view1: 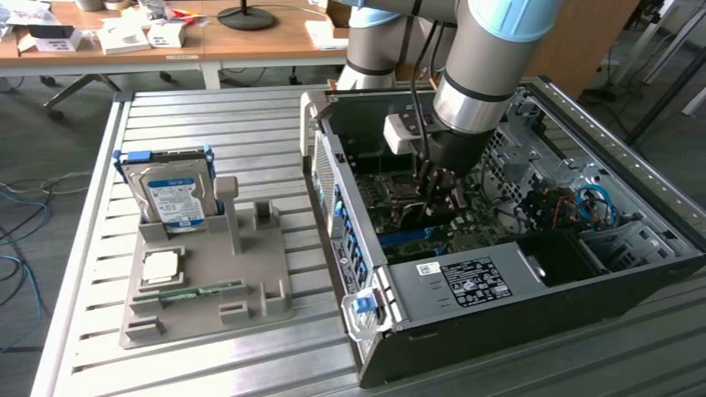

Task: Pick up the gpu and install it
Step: 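Insert the gpu into the slot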

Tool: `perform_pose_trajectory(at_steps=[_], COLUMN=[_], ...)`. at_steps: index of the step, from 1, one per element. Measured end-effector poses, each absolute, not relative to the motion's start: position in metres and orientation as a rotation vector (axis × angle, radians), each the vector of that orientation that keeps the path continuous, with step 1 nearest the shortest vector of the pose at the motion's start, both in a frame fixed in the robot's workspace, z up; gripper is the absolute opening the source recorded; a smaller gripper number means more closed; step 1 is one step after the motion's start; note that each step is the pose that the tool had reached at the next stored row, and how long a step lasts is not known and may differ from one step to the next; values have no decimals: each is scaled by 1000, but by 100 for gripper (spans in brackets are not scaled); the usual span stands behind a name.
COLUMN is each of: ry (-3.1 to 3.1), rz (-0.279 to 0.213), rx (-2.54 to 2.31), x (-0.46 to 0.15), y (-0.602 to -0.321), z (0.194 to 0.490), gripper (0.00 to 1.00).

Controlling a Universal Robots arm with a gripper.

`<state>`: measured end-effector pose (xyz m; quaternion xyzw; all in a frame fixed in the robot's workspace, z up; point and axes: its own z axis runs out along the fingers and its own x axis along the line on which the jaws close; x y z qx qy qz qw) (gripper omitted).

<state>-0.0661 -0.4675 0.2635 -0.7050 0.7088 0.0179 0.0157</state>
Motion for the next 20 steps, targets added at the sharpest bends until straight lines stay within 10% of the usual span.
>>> perform_pose_trajectory(at_steps=[20], ry=[2204], rz=[57], rx=[-2193], x=[-67], y=[-467], z=[262], gripper=[26])
